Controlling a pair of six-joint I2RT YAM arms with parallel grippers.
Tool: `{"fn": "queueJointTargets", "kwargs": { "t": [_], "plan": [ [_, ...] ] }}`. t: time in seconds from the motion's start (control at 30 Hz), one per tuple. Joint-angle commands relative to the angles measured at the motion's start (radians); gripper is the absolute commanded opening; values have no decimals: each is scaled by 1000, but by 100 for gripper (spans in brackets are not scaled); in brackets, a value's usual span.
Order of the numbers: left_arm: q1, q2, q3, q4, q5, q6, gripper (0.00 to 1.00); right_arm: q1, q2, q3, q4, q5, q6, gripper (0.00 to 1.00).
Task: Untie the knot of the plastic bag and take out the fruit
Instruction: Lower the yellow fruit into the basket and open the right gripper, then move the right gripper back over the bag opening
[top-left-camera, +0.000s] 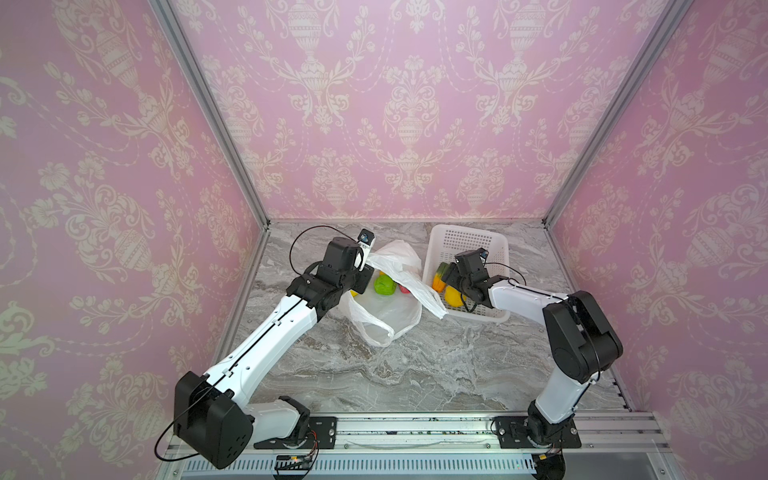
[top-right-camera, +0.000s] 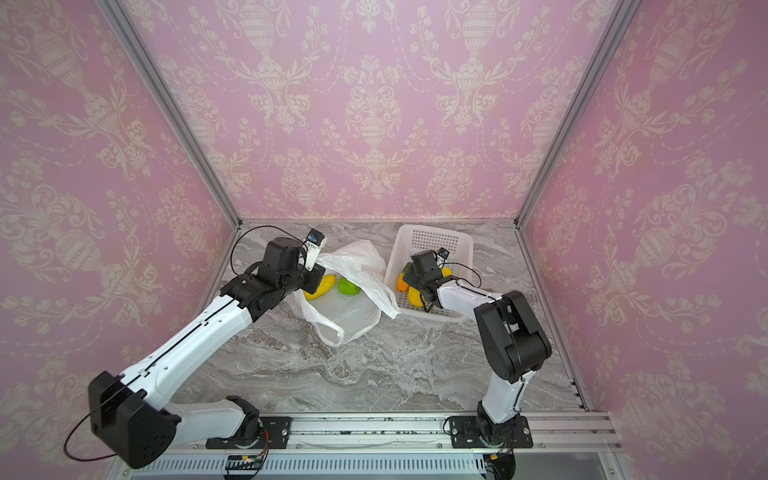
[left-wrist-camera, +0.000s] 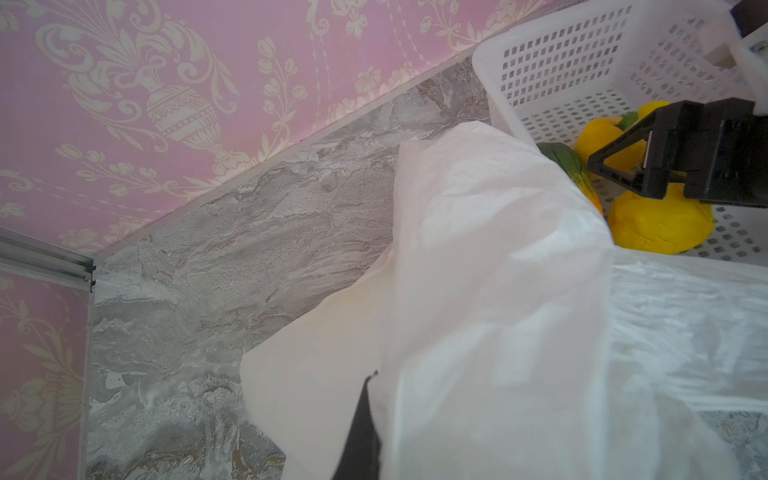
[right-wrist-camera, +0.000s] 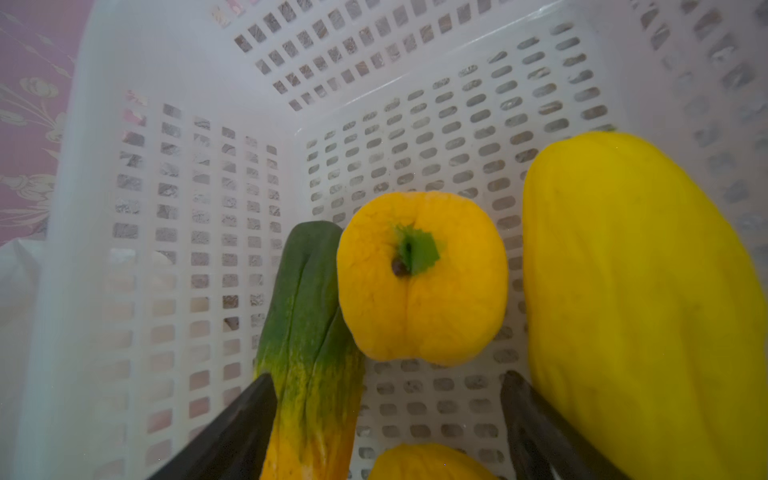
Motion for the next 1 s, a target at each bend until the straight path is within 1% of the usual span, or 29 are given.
{"fn": "queueJointTargets", "kwargs": {
  "t": [0.0, 0.07, 0.13, 0.17, 0.37, 0.5, 0.57, 0.63, 0.73, 0.83, 0.87, 0.97],
  "plan": [
    [6, -6, 30, -20, 16, -12, 1, -6, -38, -36, 18, 0, 12, 88],
    [6, -6, 30, -20, 15, -12, 1, -7, -49, -49, 32, -1, 12, 88],
    [6, -7, 30, -20, 15, -12, 1, -5, -69, -65, 48, -3, 9, 84],
    [6, -7, 30, -20, 14, -12, 1, 2, -89, -76, 58, 7, 1, 83],
    [7, -6, 30, -19, 16, -12, 1, 89, -287, -161, 69, 168, -73, 91],
    [6, -6, 30, -19, 16, -12, 1, 163, -454, -272, 169, 255, -138, 94],
    [6, -6, 30, -20, 16, -12, 1, 222, -544, -332, 249, 290, -207, 95],
    [6, -7, 30, -20, 16, -12, 1, 278, -623, -395, 360, 296, -298, 94],
    [7, -6, 30, -19, 14, -10, 1, 367, -727, -497, 552, 260, -424, 93],
    [6, -7, 32, -22, 16, -10, 1, 428, -787, -574, 720, 155, -520, 90],
    [7, -9, 32, -21, 14, -10, 0, 447, -797, -594, 766, 120, -545, 89],
    [6, -5, 18, -11, -2, 5, 1, 487, -784, -612, 873, 47, -566, 89]
  ]
}}
